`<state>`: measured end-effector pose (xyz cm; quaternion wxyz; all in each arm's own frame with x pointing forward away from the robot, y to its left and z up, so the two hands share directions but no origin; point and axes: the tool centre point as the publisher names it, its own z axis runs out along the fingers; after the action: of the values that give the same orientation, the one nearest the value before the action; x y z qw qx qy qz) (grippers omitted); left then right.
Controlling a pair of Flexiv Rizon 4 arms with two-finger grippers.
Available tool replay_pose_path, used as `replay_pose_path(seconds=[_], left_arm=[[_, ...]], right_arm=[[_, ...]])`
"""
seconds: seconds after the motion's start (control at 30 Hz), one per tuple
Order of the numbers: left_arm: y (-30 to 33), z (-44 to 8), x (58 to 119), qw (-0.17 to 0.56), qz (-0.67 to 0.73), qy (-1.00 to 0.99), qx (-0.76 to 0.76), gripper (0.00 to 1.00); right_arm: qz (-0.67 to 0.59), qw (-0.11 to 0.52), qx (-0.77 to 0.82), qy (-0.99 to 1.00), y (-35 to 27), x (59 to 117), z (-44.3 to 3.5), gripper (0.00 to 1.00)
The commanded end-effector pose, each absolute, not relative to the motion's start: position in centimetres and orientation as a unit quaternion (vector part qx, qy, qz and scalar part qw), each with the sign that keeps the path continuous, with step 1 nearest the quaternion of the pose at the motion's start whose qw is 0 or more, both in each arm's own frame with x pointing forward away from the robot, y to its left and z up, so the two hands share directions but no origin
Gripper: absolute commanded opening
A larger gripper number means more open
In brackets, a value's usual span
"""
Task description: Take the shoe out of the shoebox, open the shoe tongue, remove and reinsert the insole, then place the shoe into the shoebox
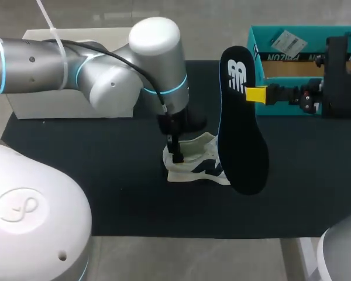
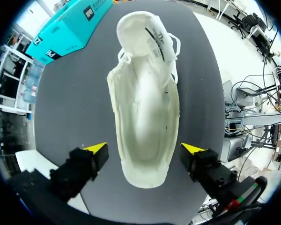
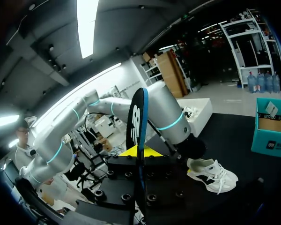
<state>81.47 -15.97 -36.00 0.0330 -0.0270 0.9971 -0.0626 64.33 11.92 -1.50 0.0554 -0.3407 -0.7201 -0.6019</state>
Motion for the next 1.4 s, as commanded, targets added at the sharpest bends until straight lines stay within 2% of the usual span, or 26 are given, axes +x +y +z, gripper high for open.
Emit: replay_pose_path(seconds=[0.03, 1.4], left_arm=[[-16.25, -36.31, 81.57, 0.03, -0.062, 0.997, -0.025, 1.0], [-16.34, -36.02, 81.15, 0.043, -0.041, 0.998, -0.033, 1.0]], right_arm=[[-0.602, 0.055, -0.342, -0.72, 12.22, 64.39, -1.59, 0.0], [-0.602, 0.055, -0.342, -0.72, 12.22, 64.39, -1.59, 0.0]])
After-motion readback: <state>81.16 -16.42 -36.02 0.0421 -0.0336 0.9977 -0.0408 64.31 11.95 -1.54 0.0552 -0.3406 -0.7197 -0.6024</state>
